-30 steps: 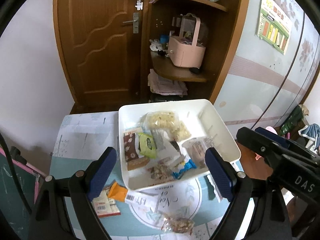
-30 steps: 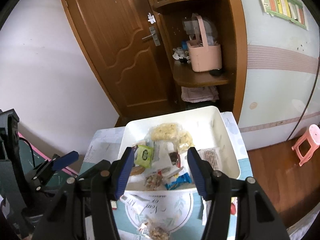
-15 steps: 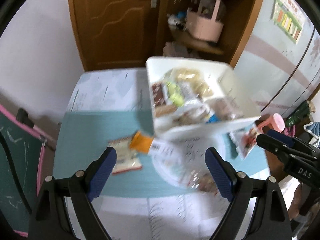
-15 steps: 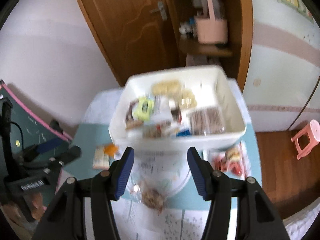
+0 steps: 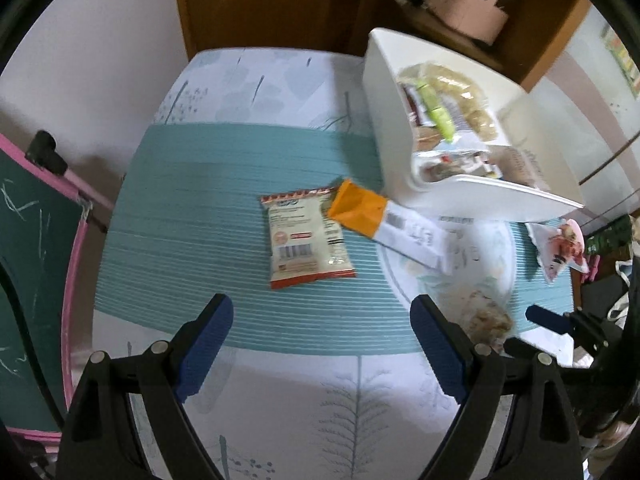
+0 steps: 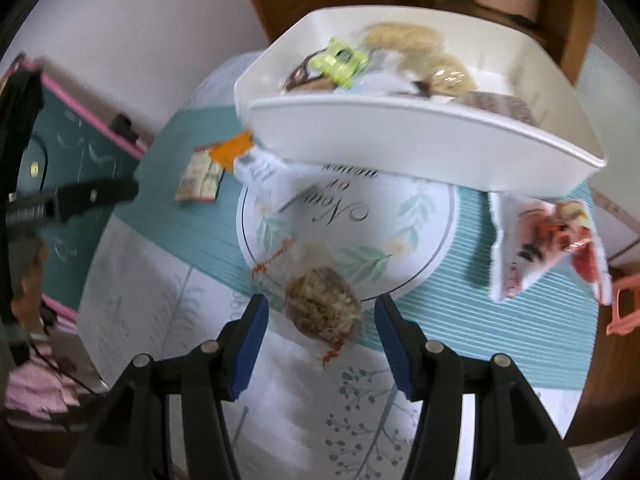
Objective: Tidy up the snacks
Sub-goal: 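Grasp the white LIPO pack with left tool while right tool grasps the clear nut-cluster bag, then lift both held snacks over the white tray and release them inside, then withdraw both tools from the tray toward the remaining snacks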
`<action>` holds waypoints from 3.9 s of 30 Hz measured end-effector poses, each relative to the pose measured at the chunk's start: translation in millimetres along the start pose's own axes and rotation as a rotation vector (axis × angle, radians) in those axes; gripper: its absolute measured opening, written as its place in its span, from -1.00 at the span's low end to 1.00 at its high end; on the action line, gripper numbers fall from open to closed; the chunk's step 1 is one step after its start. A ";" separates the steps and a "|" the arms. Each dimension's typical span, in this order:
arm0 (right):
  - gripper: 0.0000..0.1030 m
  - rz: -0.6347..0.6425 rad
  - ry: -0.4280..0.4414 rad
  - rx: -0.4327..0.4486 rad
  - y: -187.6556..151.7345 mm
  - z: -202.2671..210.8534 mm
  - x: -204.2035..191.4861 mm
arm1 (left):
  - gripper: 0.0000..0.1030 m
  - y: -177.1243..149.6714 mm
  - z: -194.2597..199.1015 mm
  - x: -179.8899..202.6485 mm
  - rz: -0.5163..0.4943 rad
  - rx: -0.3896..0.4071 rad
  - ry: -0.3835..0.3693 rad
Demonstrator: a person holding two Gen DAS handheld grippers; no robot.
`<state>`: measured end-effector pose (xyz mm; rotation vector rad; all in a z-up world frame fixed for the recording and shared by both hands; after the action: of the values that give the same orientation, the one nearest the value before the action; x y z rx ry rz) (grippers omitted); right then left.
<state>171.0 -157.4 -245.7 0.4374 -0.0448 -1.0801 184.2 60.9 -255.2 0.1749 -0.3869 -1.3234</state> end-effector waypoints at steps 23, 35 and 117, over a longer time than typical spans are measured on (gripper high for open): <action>-0.18 0.159 -0.069 -0.045 15.8 -61.3 -30.1 | 0.13 28.5 -93.6 1.3 -0.022 -0.102 0.127; -0.27 0.028 -0.011 -0.030 22.6 -48.8 -17.9 | -0.13 13.5 -71.9 -11.9 0.025 -0.064 0.124; 0.13 -0.361 -0.221 0.393 173.3 154.3 117.2 | 0.78 150.4 79.5 172.9 -0.167 0.230 -0.045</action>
<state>335.3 -239.7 -61.8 0.6945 -0.3914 -1.4796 324.5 -61.9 -100.2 0.3762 -0.5731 -1.4469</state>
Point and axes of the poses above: each gripper's, at about its wrist camera, not at the fingertips, and z roughly against the way its jaws point, x to its right, y to its top, the point moved 8 cm from there along -z, roughly the way its jaws point, and after that the axes turned 4 degrees about z, right-handed, at the moved point
